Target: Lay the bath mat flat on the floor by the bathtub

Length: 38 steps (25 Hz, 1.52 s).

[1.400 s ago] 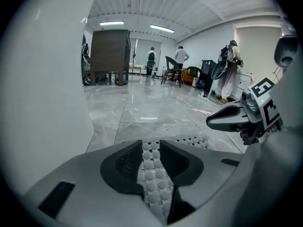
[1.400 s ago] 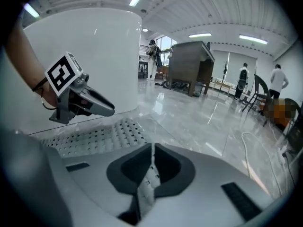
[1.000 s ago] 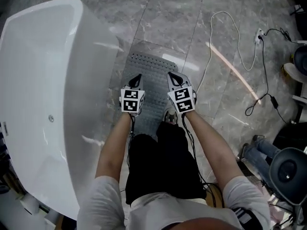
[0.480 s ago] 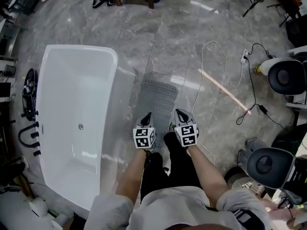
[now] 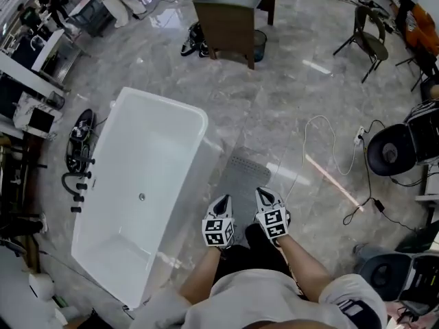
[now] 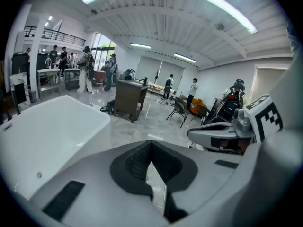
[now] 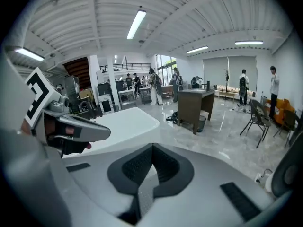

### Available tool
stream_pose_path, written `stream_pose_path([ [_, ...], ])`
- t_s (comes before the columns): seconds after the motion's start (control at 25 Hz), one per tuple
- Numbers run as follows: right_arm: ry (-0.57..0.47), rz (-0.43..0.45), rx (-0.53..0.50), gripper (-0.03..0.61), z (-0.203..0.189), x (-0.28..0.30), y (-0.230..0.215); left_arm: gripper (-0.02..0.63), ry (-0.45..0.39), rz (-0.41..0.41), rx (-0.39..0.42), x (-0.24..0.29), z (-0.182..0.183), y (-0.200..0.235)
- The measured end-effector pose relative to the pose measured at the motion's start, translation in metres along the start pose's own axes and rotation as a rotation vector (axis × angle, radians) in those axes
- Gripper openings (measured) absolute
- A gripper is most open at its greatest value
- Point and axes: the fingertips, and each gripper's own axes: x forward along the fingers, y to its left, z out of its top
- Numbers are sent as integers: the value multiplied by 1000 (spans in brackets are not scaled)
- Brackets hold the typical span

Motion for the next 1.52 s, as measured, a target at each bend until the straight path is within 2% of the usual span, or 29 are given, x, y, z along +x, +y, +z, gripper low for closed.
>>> stream_pose_path([
  [0.12, -61, -7, -44, 6, 23, -24, 9, 11, -59, 28, -11, -32, 17, -5],
  [0.36, -187, -36, -94, 6, 61, -84, 60, 11, -204, -2, 59, -111, 41, -25],
  [0.48, -220, -51, -102, 6, 67, -113, 96, 11, -232, 9, 46, -151, 29, -25],
  [0.64, -241, -64, -119, 6, 56, -151, 132, 11, -268, 15, -5, -200, 6, -33],
  [0.72, -251, -59, -136, 6, 54, -166, 143, 11, -299, 27, -2, -223, 5, -37],
  [0.92, -312, -18, -155, 6, 78, -191, 148, 11, -372, 97, -3, -253, 27, -42],
  [1.08, -375, 23, -210, 6, 106, -217, 148, 11, -436, 152, 34, -273, 52, -61],
  [1.24, -397, 85, -196, 6, 102, -251, 157, 11, -463, 183, 41, -296, 40, -91],
  [1.36, -433, 133, -209, 6, 95, -277, 163, 11, -483, 222, 9, -302, 24, -110],
  [1.44, -476, 143, -235, 6, 103, -289, 160, 11, -517, 245, -7, -305, 30, -118],
  [1.52, -521, 140, -267, 6, 112, -304, 155, 11, -550, 262, 16, -312, 39, -130],
])
